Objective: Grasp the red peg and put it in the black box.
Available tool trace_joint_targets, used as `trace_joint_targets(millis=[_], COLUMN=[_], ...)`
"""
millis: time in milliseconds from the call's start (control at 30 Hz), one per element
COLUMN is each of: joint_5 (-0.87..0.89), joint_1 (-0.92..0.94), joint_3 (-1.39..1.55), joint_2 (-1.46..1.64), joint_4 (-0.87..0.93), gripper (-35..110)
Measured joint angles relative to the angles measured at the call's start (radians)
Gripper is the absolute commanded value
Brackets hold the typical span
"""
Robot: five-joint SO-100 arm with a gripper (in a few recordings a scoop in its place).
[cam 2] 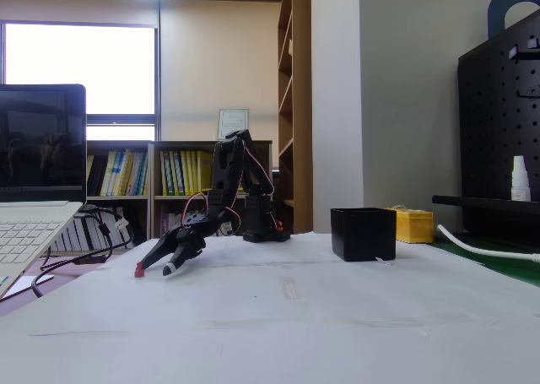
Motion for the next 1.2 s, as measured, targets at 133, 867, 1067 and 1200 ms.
trace_joint_targets(millis=[133, 867, 1067, 1200], joint_5=[-0.008, -0.032, -0.032, -0.034], joint_1=[0.000, -0.038, -0.058, -0.058], joint_3=[0.012, 0.061, 0.058, 0.058], joint_2=[0.000, 0.011, 0.011, 0.011], joint_4=[0.015, 0.074, 0.074, 0.074], gripper=[34, 34, 34, 34])
